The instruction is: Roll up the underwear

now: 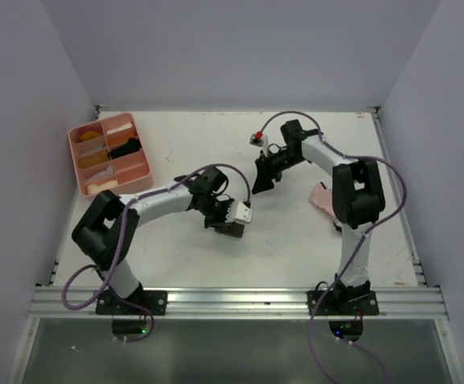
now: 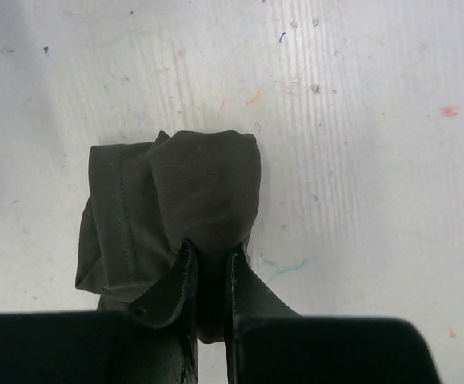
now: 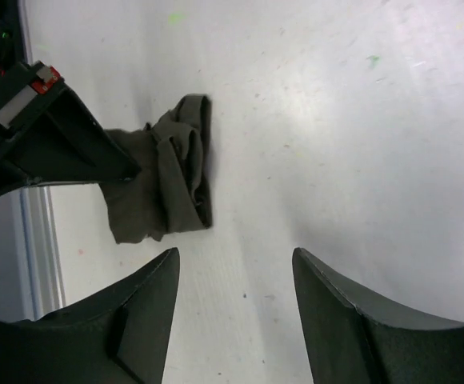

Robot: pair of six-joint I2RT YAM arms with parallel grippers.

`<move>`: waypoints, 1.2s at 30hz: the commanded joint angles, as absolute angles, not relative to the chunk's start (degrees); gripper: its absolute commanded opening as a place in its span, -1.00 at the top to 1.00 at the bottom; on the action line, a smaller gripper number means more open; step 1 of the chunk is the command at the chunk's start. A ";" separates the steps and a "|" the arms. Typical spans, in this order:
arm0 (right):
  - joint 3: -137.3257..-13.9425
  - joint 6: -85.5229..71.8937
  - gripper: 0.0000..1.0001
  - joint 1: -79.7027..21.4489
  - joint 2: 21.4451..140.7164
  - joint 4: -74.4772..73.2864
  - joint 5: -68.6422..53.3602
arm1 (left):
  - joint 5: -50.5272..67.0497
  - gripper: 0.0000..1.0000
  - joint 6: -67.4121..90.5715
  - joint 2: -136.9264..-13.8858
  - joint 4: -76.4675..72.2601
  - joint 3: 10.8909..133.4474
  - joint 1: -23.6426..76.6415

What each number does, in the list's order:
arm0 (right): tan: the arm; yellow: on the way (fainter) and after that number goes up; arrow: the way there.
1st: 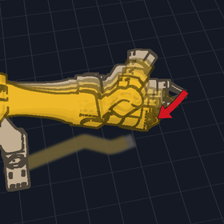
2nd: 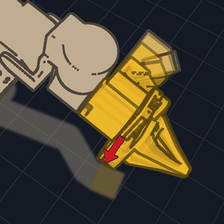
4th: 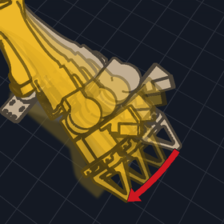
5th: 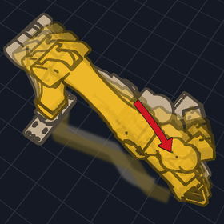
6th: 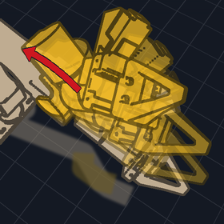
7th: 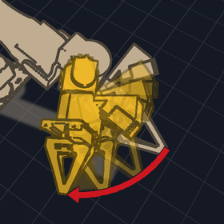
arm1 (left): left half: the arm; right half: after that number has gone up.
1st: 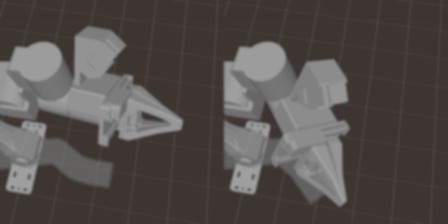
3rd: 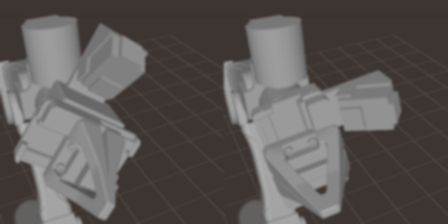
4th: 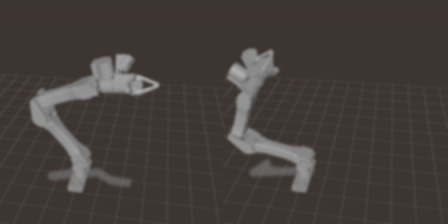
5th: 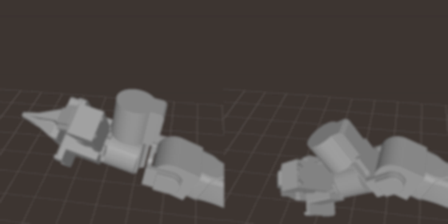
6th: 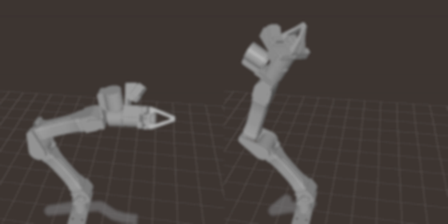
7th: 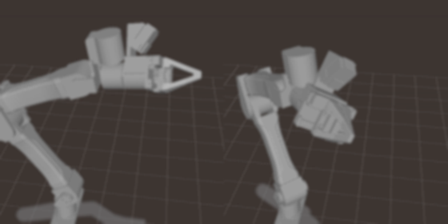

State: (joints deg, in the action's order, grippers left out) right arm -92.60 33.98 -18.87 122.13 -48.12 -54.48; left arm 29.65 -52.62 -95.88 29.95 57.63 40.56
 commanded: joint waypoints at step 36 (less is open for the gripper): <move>-54.14 39.99 -0.48 -49.22 88.86 -18.28 -30.41 | 47.46 1.00 -53.00 -138.78 65.66 87.45 28.39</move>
State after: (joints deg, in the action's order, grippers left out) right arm -54.78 38.30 -48.40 89.41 -18.37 -30.72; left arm 64.40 -49.91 -133.91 75.09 88.99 28.51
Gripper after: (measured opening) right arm 0.733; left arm 0.094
